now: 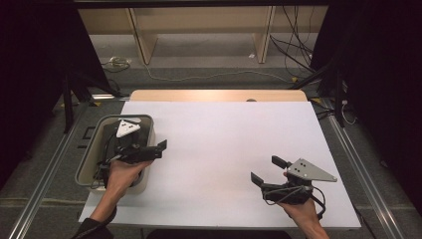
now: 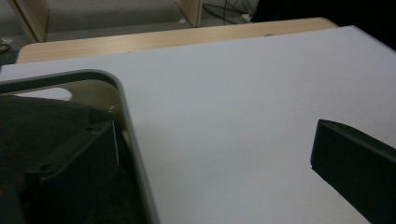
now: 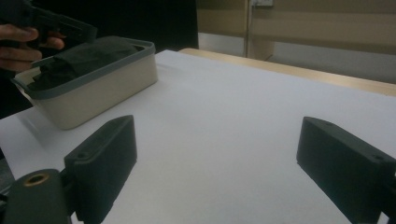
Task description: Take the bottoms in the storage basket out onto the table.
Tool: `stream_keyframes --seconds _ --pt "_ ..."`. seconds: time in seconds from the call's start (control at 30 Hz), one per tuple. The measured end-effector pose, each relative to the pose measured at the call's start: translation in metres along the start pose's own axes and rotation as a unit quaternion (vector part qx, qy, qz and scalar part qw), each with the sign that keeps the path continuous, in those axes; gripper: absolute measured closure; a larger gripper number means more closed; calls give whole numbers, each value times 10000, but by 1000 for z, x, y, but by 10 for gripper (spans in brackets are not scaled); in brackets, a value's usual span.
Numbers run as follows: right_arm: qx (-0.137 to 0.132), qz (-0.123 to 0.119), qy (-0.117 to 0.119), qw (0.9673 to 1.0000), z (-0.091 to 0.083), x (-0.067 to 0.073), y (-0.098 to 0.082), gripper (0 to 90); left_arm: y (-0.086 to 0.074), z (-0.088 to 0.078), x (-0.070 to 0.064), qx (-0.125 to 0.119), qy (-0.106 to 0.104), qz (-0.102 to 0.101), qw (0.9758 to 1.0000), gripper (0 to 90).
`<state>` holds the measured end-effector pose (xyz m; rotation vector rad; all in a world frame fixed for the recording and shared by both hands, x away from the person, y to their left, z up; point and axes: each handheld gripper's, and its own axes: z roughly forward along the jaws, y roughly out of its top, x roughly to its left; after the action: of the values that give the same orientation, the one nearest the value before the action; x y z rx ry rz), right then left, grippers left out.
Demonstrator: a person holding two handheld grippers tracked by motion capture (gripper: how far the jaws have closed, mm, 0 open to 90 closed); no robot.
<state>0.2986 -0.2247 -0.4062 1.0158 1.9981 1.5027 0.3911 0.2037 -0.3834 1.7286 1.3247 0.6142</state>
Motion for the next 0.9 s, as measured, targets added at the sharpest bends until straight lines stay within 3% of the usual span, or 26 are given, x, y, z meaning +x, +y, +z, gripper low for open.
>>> stream_keyframes --seconds 0.03,0.07,0.1,0.17,0.23,0.37,0.4,0.43,0.5,0.53,0.57,0.63,0.7,0.8,0.83,0.9 --pt "-15 -20 7 10000 -1 1 0 130 5 4 9 121 0 -209 9997 3" --pt "-15 -20 7 10000 -1 1 0 130 5 4 9 121 0 -209 9997 4" --pt "-10 -28 7 10000 -1 0 1 130 12 10 15 479 184 -121 9986 3" --pt "0 -19 6 10000 -1 0 1 130 16 11 18 523 308 -116 9981 11" --pt "18 41 3 10000 0 -1 0 130 24 11 29 480 348 -293 9978 15" --pt "37 34 26 10000 0 -1 0 130 31 15 44 701 767 -415 9937 16" --pt "33 39 34 10000 0 0 0 130 31 15 44 701 767 -415 9937 21" --pt "41 17 36 10000 1 -1 0 130 31 18 50 1000 902 -394 9901 21" --pt "44 16 49 10000 1 -1 0 130 31 17 55 1233 1037 -238 9866 17" --pt "44 16 49 10000 1 -1 0 130 31 17 55 1233 1037 -238 9866 7" --pt "50 20 57 10000 1 0 0 130 29 14 64 1266 1054 -423 9854 5" --pt "74 23 60 10000 2 0 -1 130 27 13 69 1312 1016 -496 9849 3" --pt "79 -5 61 10000 2 1 -1 130 22 11 81 1493 1147 -578 9804 3" --pt "82 8 74 9999 2 1 0 130 19 10 85 1554 1135 -668 9790 2" --pt "104 5 64 9999 2 1 0 130 16 13 86 1745 1163 -643 9757 0" --pt "112 -6 61 9999 3 1 0 130 13 17 86 1903 1209 -633 9722 0"
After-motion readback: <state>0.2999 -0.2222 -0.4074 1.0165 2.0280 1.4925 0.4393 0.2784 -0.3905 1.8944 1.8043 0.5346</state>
